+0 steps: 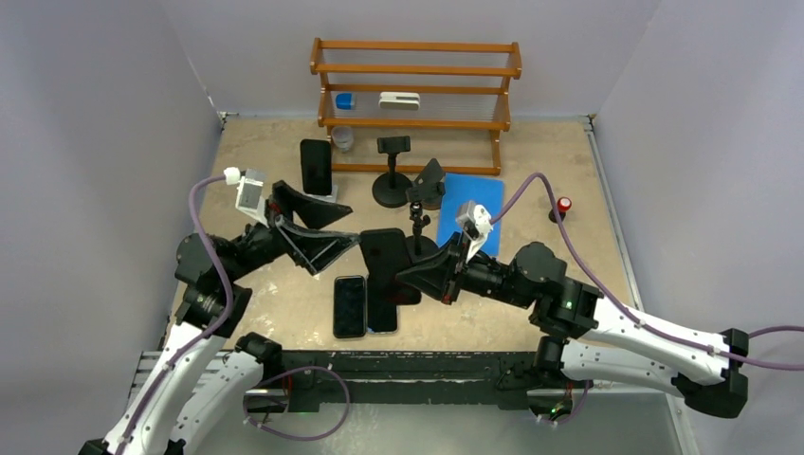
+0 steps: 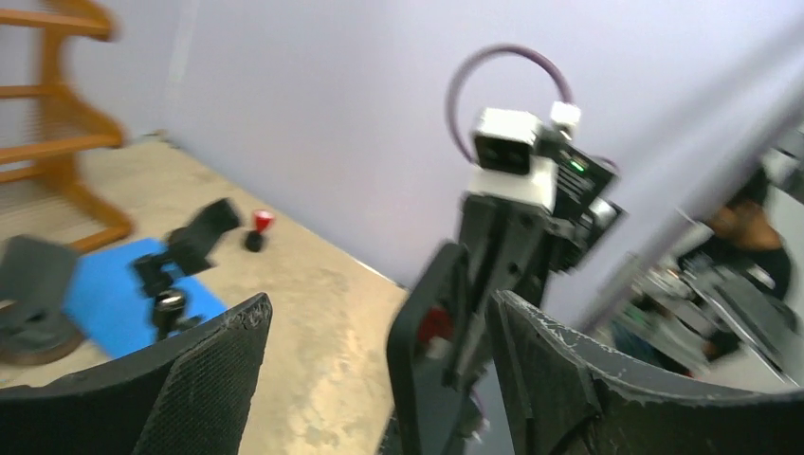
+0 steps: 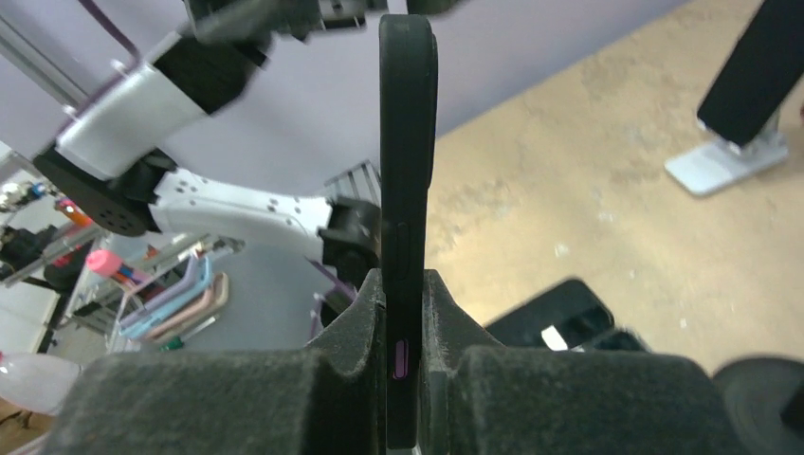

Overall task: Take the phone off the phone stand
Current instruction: Place the phone at the center of the board.

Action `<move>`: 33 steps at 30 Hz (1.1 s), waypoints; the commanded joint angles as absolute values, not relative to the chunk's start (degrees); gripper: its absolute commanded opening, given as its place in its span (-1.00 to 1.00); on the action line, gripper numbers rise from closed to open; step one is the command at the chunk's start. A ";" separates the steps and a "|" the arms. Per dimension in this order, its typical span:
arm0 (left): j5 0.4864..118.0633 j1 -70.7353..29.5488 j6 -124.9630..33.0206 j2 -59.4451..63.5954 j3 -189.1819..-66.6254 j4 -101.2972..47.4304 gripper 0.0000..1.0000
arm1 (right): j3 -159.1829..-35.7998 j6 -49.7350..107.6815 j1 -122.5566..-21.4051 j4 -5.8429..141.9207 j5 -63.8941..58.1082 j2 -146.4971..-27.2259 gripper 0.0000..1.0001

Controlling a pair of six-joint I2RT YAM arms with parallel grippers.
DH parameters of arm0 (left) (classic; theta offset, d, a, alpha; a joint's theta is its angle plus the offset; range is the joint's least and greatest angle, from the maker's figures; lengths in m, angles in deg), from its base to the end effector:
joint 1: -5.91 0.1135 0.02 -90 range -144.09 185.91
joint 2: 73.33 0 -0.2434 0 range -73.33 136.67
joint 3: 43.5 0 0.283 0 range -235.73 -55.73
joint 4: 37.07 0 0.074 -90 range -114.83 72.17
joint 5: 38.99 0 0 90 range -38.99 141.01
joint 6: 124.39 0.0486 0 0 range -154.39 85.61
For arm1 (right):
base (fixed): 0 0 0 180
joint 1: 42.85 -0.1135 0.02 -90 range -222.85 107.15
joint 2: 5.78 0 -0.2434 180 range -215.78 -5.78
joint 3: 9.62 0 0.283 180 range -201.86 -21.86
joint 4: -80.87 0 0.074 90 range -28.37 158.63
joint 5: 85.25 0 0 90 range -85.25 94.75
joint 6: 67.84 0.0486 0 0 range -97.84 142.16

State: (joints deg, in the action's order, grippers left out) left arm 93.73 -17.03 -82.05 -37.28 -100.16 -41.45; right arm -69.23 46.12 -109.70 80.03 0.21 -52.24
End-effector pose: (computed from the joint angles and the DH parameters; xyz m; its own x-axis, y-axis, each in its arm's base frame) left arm 0.1599 -0.1035 0.4027 -0.3682 -0.4338 -0.8223 0.8618 0.1726 -0.4769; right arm 0.0938 0.2291 0.3804 -0.3080 0.3094 -0.8997 -0.8994 0.2135 0.3813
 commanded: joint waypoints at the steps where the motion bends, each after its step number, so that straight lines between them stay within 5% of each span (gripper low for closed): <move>1: 73.00 -16.97 -72.78 -40.77 -99.98 -25.35 0.63 | -66.69 45.95 -109.97 76.69 1.49 -47.89 -1.00; 9: 54.03 -17.03 -74.12 -42.26 -100.35 -14.13 0.68 | -59.27 51.74 -110.00 70.52 0.99 -43.44 -1.00; 24: 56.02 -17.03 -73.25 -30.44 -100.91 -23.20 0.66 | -47.16 65.14 -108.39 77.33 5.91 -49.97 -1.00; 33: 58.57 -16.90 -71.71 -25.19 -97.71 -27.52 0.61 | -37.97 73.74 -93.26 93.19 -11.64 -52.54 -1.00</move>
